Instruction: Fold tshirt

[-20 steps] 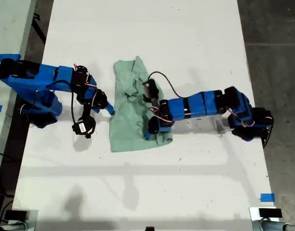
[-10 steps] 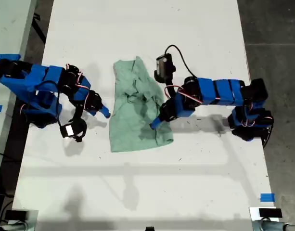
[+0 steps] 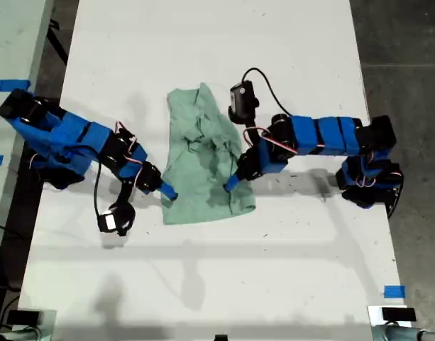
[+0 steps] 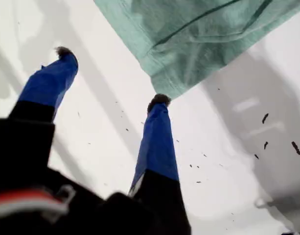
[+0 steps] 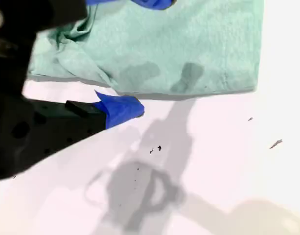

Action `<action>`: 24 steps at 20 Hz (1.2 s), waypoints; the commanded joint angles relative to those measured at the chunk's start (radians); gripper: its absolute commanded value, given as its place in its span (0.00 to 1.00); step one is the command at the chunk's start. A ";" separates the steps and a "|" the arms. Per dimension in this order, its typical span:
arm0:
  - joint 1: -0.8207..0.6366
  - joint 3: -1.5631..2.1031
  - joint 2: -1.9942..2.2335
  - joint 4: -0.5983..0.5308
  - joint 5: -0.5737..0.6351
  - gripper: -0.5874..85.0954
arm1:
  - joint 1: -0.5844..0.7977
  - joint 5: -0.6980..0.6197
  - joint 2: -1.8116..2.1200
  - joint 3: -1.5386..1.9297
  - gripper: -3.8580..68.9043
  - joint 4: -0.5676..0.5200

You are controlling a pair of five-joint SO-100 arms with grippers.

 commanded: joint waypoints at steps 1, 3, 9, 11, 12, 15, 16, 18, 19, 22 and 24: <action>0.014 -0.006 -0.066 -0.097 -0.048 0.38 | -0.014 0.008 0.081 -0.005 0.50 0.003; -0.002 0.066 -0.097 -0.196 -0.066 0.37 | -0.025 0.012 0.081 -0.002 0.51 0.002; -0.014 0.129 -0.206 -0.377 -0.098 0.13 | -0.071 0.051 0.081 0.066 0.51 -0.044; -0.015 0.127 -0.206 -0.380 -0.086 0.07 | -0.084 0.061 0.081 0.084 0.51 -0.063; -0.015 0.127 -0.206 -0.382 -0.078 0.03 | -0.091 0.067 0.081 0.089 0.51 -0.066; -0.006 0.104 -0.199 -0.356 -0.107 0.01 | -0.103 0.078 0.083 0.110 0.51 -0.077; 0.000 0.087 -0.186 -0.310 -0.121 0.01 | -0.104 0.080 0.083 0.114 0.51 -0.078; 0.008 0.066 -0.110 -0.135 -0.178 0.01 | -0.106 0.080 0.086 0.118 0.51 -0.080; 0.006 0.081 -0.043 -0.071 -0.196 0.01 | -0.106 0.078 0.086 0.120 0.51 -0.081; -0.003 0.190 0.216 0.057 -0.264 0.01 | -0.106 0.075 0.087 0.124 0.51 -0.086; -0.015 0.198 0.273 0.081 -0.247 0.01 | -0.112 0.083 0.095 0.137 0.51 -0.092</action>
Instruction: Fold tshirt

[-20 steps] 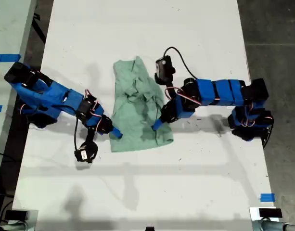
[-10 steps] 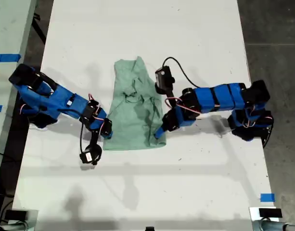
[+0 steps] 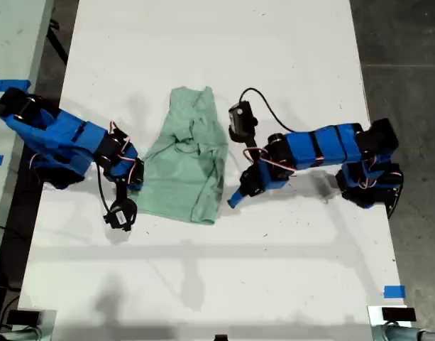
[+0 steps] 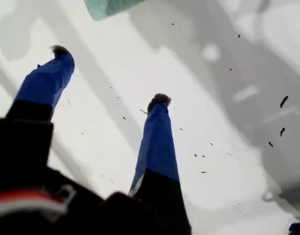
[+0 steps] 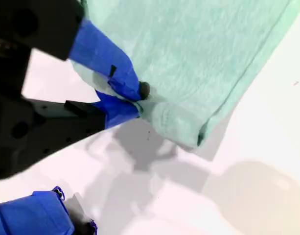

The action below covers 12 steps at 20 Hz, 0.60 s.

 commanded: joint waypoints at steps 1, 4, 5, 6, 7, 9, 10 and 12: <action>-0.008 -0.061 0.069 0.020 0.021 0.01 | -0.020 0.014 0.095 0.002 0.51 -0.041; -0.008 -0.316 -0.150 0.084 0.078 0.01 | -0.021 0.017 0.101 0.003 0.51 -0.041; -0.008 -0.402 -0.238 0.078 0.104 0.01 | -0.023 0.020 0.103 0.003 0.51 -0.041; -0.008 -0.497 -0.337 0.075 0.135 0.01 | -0.023 0.021 0.103 0.003 0.51 -0.043; -0.008 -0.597 -0.453 0.071 0.169 0.01 | -0.023 0.025 0.104 0.003 0.51 -0.043; -0.020 -0.765 -0.707 0.011 0.264 0.01 | -0.028 0.029 0.103 0.003 0.51 -0.048; -0.025 -0.865 -0.841 0.002 0.308 0.10 | -0.029 0.031 0.103 0.005 0.51 -0.049; -0.025 -1.080 -0.996 0.132 0.333 0.19 | -0.040 0.043 0.104 0.008 0.51 -0.048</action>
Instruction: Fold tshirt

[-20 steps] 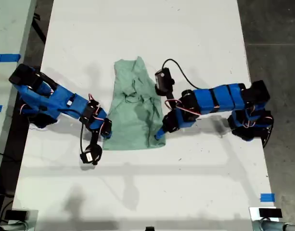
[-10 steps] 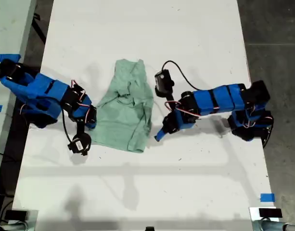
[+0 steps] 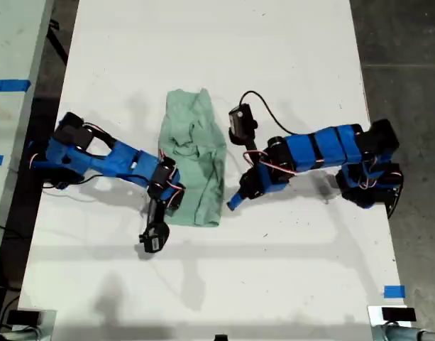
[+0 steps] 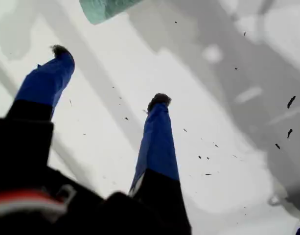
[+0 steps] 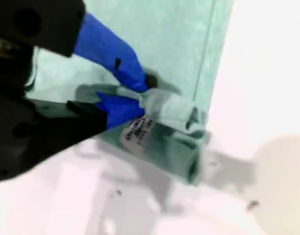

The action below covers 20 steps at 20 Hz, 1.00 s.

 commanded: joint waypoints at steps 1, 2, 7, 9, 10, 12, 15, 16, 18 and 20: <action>-0.018 -0.213 -0.101 0.069 0.057 0.19 | -0.026 0.026 0.104 0.002 0.51 -0.026; -0.017 -0.213 -0.101 0.080 0.078 0.19 | -0.032 0.032 0.104 0.005 0.51 -0.029; 0.023 -0.173 0.094 0.284 -0.034 0.28 | -0.040 0.040 0.110 0.003 0.51 -0.031; 0.063 -0.137 0.291 0.284 -0.101 0.35 | -0.040 0.037 0.114 -0.005 0.51 -0.031; 0.084 -0.103 0.390 0.284 -0.132 0.36 | -0.040 0.037 0.117 -0.012 0.51 -0.029; 0.112 -0.020 0.532 0.284 -0.183 0.34 | -0.040 0.035 0.118 -0.034 0.51 -0.029; 0.156 0.048 0.653 0.284 -0.233 0.33 | -0.034 0.032 0.115 -0.061 0.51 -0.034; 0.169 0.080 0.675 0.284 -0.249 0.34 | -0.031 0.031 0.114 -0.067 0.51 -0.048; 0.184 0.120 0.678 0.282 -0.265 0.33 | -0.028 0.025 0.100 -0.080 0.52 -0.078; 0.189 0.123 0.661 0.279 -0.290 0.31 | -0.026 0.017 0.049 -0.129 0.51 -0.091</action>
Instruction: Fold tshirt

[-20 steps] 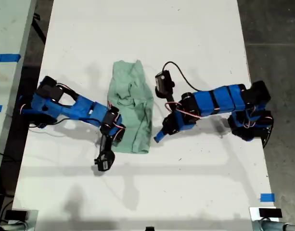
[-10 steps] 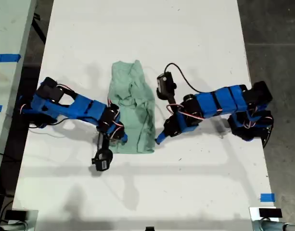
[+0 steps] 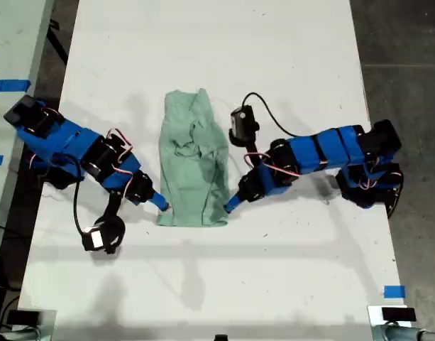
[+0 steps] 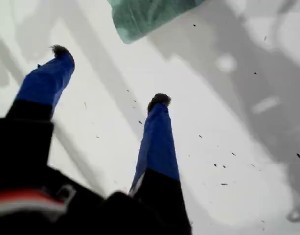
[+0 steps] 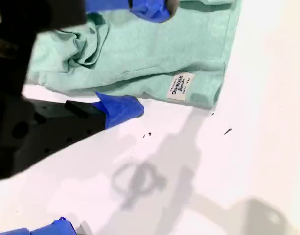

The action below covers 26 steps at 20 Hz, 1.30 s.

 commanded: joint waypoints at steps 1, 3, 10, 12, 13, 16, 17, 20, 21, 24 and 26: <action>0.009 -0.002 0.046 -0.018 -0.032 0.32 | 0.002 -0.015 -0.003 -0.133 0.51 -0.049; 0.009 0.055 0.034 -0.106 -0.032 0.32 | 0.002 -0.026 -0.075 -0.179 0.51 -0.086; 0.005 0.327 0.026 -0.408 -0.034 0.32 | -0.002 -0.037 -0.252 -0.224 0.50 -0.176; 0.008 0.397 0.008 -0.488 -0.038 0.31 | -0.002 -0.037 -0.290 -0.224 0.50 -0.198; 0.008 0.433 -0.002 -0.534 -0.038 0.31 | -0.002 -0.034 -0.310 -0.224 0.50 -0.209; 0.011 0.509 -0.086 -0.686 -0.029 0.28 | 0.002 -0.031 -0.388 -0.227 0.50 -0.252; 0.018 0.512 -0.126 -0.727 -0.029 0.27 | 0.002 -0.029 -0.417 -0.233 0.49 -0.267; 0.023 0.506 -0.204 -0.807 -0.021 0.23 | -0.002 -0.021 -0.495 -0.247 0.43 -0.308; 0.020 0.506 -0.202 -0.815 -0.018 0.22 | -0.005 -0.023 -0.509 -0.249 0.39 -0.322; 0.028 0.506 -0.209 -0.882 0.038 0.05 | -0.012 -0.012 -0.531 -0.252 0.09 -0.342; 0.037 0.492 -0.212 -0.890 0.048 0.01 | -0.018 -0.021 -0.528 -0.253 0.04 -0.348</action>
